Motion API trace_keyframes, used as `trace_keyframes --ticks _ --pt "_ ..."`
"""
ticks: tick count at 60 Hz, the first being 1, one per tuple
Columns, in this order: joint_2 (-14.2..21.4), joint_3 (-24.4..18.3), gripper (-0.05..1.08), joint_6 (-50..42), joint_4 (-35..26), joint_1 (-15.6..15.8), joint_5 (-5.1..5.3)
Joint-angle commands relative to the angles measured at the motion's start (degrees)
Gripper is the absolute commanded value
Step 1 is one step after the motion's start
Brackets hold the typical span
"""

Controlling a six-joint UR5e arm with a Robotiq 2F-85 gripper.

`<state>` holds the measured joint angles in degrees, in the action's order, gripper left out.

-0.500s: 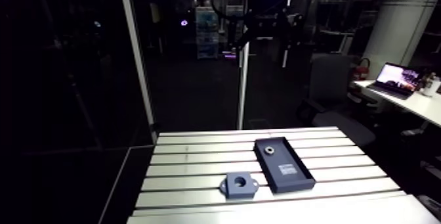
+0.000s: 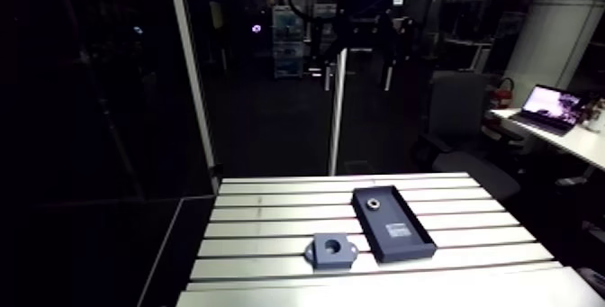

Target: Pick up the bearing and press it into the housing until flush.

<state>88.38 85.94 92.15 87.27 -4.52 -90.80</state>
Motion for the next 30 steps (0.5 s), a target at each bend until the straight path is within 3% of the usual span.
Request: trace_keyframes --ticks 1,30 --pt "-0.1 0.0 0.00 0.1 0.0 0.0 0.05" --pt "-1.1 0.4 0.01 1.6 3.6 -1.1 -0.40"
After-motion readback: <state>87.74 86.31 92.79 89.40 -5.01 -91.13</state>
